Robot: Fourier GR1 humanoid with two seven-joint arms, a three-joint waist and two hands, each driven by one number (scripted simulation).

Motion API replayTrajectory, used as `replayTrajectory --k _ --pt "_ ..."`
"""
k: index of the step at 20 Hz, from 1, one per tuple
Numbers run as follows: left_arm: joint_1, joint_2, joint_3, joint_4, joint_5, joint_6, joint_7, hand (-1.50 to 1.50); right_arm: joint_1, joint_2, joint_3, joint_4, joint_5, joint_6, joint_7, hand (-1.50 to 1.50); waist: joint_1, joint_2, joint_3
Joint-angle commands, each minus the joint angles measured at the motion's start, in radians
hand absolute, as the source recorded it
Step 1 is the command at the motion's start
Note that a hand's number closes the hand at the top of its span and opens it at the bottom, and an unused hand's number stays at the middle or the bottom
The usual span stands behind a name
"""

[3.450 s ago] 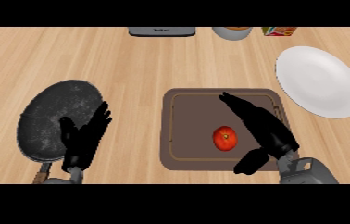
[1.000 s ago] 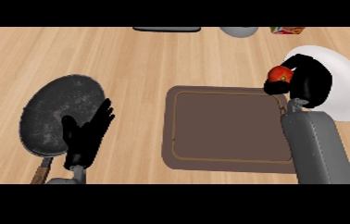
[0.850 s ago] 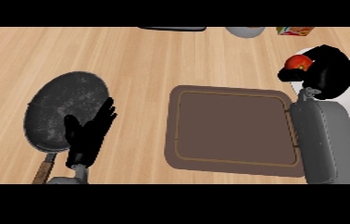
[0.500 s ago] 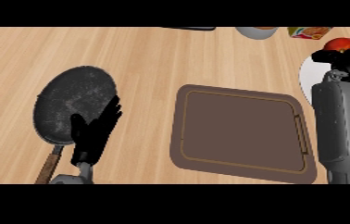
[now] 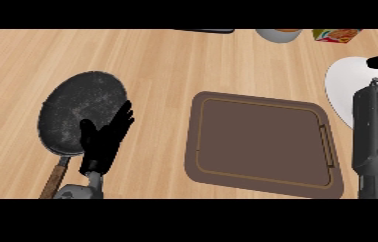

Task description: Pick the tomato from the tray and place it in the plate

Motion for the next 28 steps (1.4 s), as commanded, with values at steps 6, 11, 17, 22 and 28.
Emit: replayTrajectory --k 6,11,17,22,28 --pt "0.016 0.001 0.009 0.011 0.009 0.0 0.016 0.0 0.023 0.009 -0.205 0.06 0.243 -0.227 0.251 1.5 -0.029 -0.017 0.002" --pt "0.027 0.011 0.029 -0.001 0.028 -0.01 0.011 0.0 0.048 0.0 -0.31 0.124 0.276 -0.339 0.22 1.5 -0.04 -0.024 0.003" --pt "0.037 -0.017 0.024 0.035 -0.003 0.021 -0.049 0.0 0.049 -0.031 -0.415 0.22 0.296 -0.447 0.168 1.5 -0.058 -0.03 0.002" --pt "0.03 0.015 0.04 0.039 0.023 -0.022 -0.034 0.0 -0.005 -0.025 -0.558 0.417 0.059 -0.334 0.103 -1.5 -0.057 -0.029 0.005" --pt "0.002 -0.019 0.032 0.038 0.008 0.021 0.001 0.0 -0.011 -0.135 -0.547 0.607 -0.157 -0.537 -0.151 -1.5 -0.071 -0.033 0.008"
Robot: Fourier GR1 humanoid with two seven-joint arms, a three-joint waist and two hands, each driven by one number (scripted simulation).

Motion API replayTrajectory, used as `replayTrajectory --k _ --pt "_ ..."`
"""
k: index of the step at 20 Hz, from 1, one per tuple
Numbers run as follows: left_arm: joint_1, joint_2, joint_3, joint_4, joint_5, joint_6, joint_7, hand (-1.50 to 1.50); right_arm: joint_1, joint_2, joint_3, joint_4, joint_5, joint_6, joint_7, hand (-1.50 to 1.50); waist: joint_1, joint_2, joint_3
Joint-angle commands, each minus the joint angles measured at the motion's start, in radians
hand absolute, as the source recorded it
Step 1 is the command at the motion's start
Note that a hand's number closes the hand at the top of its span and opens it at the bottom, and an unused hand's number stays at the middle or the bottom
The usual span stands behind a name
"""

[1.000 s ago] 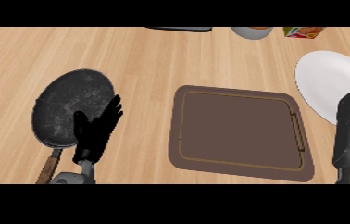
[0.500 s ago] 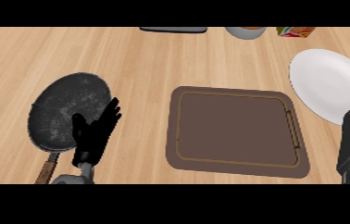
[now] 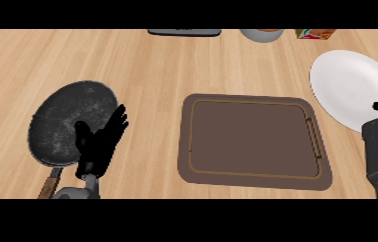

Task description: Pick the tomato from the tray and place it in the plate

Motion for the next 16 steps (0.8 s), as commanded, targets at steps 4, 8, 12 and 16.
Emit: replayTrajectory --k 4,8,12,16 --pt "0.036 0.019 0.015 -0.004 0.008 -0.016 -0.016 0.0 0.0 0.001 0.031 0.066 -0.184 -0.311 -0.187 -1.5 0.001 -0.006 0.001" --pt "0.017 0.008 0.005 -0.005 0.007 -0.011 0.012 0.0 -0.011 0.019 0.054 0.017 -0.256 -0.43 -0.236 -1.5 -0.004 -0.006 0.001" --pt "0.015 0.011 0.022 0.002 0.005 -0.003 -0.003 0.0 -0.002 0.041 0.105 -0.06 -0.379 -0.435 -0.27 -1.5 -0.024 -0.015 -0.002" --pt "0.042 0.021 0.042 0.011 0.019 -0.019 -0.032 0.0 0.073 0.166 0.283 -0.196 -0.568 -0.437 -0.305 -1.5 -0.043 -0.025 -0.004"
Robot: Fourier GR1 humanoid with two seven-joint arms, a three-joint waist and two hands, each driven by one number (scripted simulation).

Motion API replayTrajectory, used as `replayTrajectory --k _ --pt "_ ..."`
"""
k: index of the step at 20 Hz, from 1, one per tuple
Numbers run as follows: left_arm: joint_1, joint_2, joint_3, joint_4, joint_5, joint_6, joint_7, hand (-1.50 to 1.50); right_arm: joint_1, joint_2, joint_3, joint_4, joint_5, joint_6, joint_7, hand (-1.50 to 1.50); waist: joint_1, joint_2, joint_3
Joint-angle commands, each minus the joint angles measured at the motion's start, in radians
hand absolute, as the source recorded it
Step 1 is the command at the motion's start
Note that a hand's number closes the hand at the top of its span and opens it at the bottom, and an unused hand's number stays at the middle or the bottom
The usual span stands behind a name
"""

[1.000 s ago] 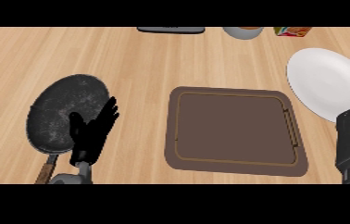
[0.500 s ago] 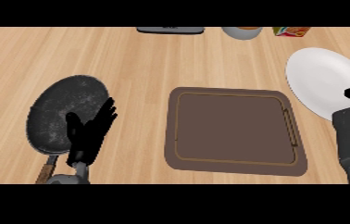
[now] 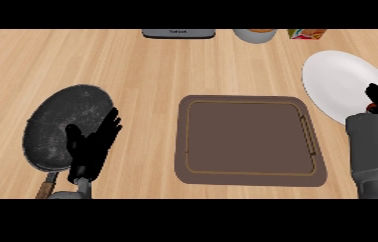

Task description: Pick the tomato from the tray and place it in the plate

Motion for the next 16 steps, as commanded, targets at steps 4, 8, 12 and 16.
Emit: replayTrajectory --k 4,8,12,16 --pt "0.006 0.005 0.011 -0.005 0.002 0.001 0.017 0.0 0.124 0.177 0.316 -0.228 -0.266 -0.101 -0.027 -1.5 -0.015 -0.006 -0.003" --pt "-0.003 0.001 0.023 -0.004 -0.001 0.007 0.013 0.0 0.34 0.202 0.559 -0.378 -0.426 -0.102 -0.027 -1.5 -0.024 -0.007 -0.003" --pt "0.045 -0.011 0.014 0.015 -0.022 -0.002 -0.043 0.0 0.426 0.253 0.618 -0.43 -0.42 -0.103 -0.035 -1.5 -0.022 -0.007 -0.005" --pt "0.014 -0.029 0.0 -0.051 -0.032 0.021 0.061 0.0 0.355 0.255 0.618 -0.325 -0.338 -0.103 0.019 -1.5 -0.017 -0.006 -0.006"
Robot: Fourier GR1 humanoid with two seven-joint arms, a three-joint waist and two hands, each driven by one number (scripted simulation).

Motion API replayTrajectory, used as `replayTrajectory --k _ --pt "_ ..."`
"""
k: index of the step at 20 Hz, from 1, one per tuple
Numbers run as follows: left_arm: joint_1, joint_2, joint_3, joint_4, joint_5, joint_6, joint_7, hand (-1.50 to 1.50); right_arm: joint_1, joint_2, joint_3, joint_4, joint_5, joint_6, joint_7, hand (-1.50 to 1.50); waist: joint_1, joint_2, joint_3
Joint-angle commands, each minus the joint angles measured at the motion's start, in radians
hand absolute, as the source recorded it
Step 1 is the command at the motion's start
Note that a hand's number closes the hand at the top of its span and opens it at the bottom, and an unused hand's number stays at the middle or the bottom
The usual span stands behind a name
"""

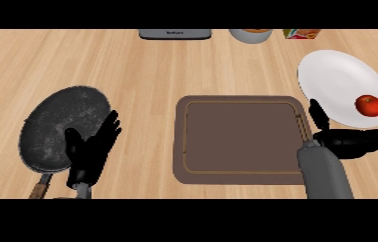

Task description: Pick the tomato from the tray and place it in the plate

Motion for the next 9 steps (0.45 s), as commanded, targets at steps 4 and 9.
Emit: replayTrajectory --k 4,9 --pt "-0.014 -0.02 0.0 -0.003 -0.014 0.009 0.024 0.0 0.099 0.019 0.109 -0.013 0.022 -0.04 0.1 -1.5 0.004 0.0 0.0" --pt "-0.012 0.006 0.035 0.071 -0.003 -0.037 -0.046 0.0 -0.007 0.019 0.076 0.067 0.127 -0.04 0.206 -1.5 0.009 0.001 -0.001"
